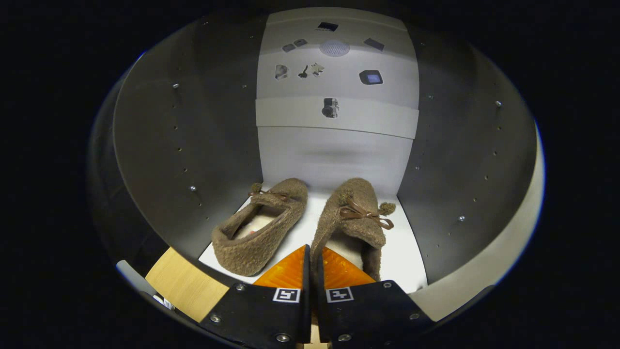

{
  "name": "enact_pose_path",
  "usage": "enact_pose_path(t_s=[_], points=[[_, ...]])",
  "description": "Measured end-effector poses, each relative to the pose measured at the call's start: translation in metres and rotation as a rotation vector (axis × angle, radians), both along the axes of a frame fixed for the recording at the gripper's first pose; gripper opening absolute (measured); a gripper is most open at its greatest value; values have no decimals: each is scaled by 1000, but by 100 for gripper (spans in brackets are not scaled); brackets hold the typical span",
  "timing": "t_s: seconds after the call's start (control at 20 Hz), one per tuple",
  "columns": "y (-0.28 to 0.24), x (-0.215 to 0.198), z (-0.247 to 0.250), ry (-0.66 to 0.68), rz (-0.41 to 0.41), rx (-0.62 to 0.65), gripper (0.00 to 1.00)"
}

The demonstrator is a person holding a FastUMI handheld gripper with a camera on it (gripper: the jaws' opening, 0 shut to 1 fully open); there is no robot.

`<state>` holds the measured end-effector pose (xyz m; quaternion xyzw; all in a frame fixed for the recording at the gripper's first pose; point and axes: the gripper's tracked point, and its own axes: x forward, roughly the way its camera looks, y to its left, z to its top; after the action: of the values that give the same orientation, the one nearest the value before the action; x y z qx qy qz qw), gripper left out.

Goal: Open the shoe cabinet door, grab the shoes and put them into the shoe cabinet, then close the shoe cabinet door.

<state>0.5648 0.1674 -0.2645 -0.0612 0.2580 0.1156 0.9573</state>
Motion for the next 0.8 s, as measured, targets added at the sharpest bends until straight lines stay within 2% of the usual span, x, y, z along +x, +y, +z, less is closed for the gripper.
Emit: enact_pose_path(t_s=[0.4,0.6,0.8], points=[[5,44,-17,29,13,25,5],[12,49,-25,56,12,51,9],[12,52,-16,-7,-2,7,29]])
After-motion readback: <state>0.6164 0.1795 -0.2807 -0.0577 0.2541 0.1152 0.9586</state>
